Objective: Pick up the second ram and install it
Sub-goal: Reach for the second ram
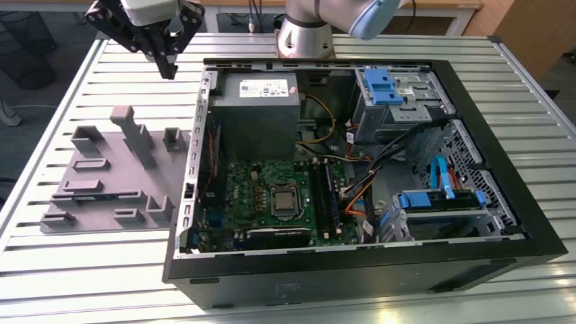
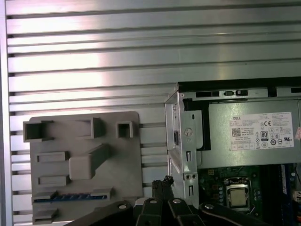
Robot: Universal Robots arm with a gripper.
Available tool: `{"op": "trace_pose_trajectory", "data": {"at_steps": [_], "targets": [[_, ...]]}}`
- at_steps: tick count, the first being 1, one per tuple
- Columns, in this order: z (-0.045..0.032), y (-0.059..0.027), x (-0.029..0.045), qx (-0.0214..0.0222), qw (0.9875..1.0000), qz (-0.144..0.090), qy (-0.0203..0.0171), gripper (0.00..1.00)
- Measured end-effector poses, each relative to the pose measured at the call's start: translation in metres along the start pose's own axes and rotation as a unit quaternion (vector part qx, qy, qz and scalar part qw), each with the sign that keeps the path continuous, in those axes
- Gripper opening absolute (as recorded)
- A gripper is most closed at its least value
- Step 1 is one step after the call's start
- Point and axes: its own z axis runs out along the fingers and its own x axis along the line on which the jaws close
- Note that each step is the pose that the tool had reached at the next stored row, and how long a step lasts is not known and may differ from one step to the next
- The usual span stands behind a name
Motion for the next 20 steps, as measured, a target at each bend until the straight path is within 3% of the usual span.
{"op": "trace_pose_trajectory", "data": {"at_steps": [20], "targets": [[0.0007, -0.0014, 0.0178, 0.0, 1.0, 0.0, 0.0, 0.11]]}}
